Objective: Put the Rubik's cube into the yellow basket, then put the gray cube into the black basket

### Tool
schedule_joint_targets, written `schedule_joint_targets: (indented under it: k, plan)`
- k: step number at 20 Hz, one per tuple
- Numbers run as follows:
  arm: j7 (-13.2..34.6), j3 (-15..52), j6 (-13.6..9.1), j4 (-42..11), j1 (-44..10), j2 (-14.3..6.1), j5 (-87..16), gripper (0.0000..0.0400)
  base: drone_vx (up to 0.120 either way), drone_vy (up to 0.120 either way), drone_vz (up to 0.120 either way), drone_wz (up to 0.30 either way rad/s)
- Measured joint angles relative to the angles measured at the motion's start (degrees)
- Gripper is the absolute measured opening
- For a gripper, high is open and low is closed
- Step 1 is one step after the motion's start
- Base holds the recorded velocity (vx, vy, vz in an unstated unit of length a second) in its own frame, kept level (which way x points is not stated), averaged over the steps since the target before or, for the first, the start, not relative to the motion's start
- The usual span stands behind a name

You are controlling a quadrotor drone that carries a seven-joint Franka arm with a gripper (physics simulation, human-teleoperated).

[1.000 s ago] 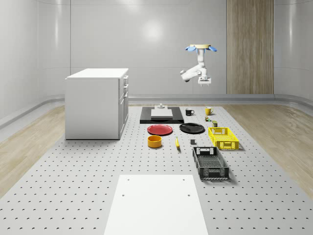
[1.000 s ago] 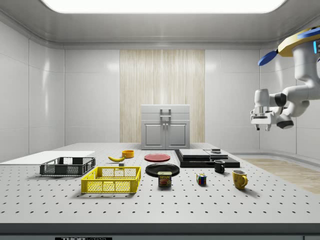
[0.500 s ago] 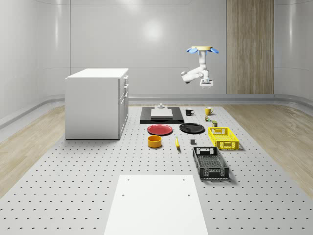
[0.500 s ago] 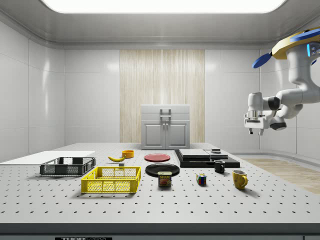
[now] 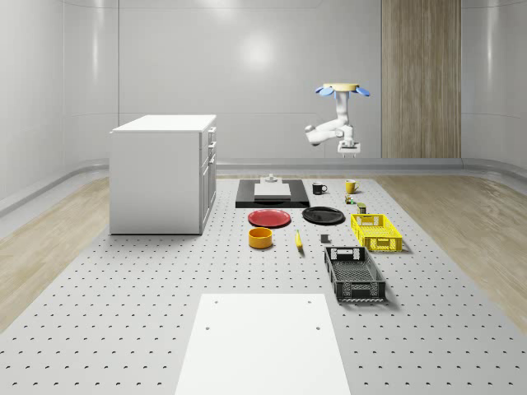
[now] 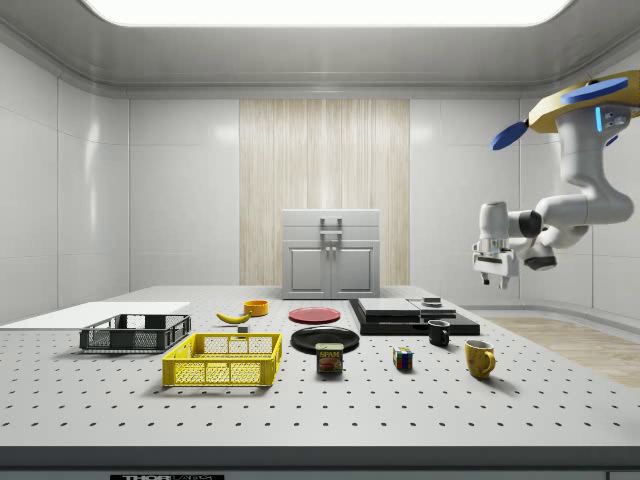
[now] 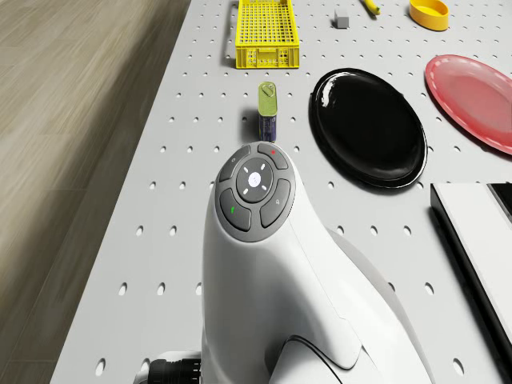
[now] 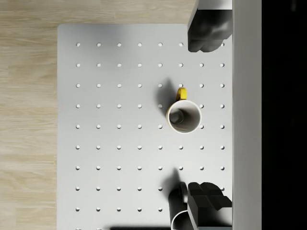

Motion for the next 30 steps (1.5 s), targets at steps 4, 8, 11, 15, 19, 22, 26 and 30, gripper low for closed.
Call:
schedule_joint_targets:
  k: [4,8,11,15,19,22,26,30]
  plan:
    - [0.33,0.32,0.99,0.07,-0.35,-1.08,0.56,0.0400,0.120,0.000,-0.120,0.000]
    - [0.64,0.61,1.95,0.15,-0.68,-2.12,1.08,0.0400,0.120,0.000,-0.120,0.000]
    - [0.85,0.82,2.65,0.20,-0.90,-2.88,1.46,0.0400,0.120,0.000,-0.120,0.000]
    - [1.12,1.08,3.56,0.26,-1.19,-3.86,1.95,0.0400,0.120,0.000,-0.120,0.000]
    - [1.37,1.32,4.43,0.32,-1.47,-4.80,2.41,0.0400,0.120,-0.080,-0.120,0.000]
    - [1.55,1.48,5.07,0.36,-1.66,-5.49,2.74,0.0400,0.120,-0.053,-0.120,0.000]
    - [1.78,1.69,5.89,0.41,-1.90,-6.37,3.15,0.0400,0.120,-0.080,-0.120,0.000]
    - [1.99,1.89,6.68,0.46,-2.13,-7.22,3.55,0.0400,0.120,0.000,-0.120,0.000]
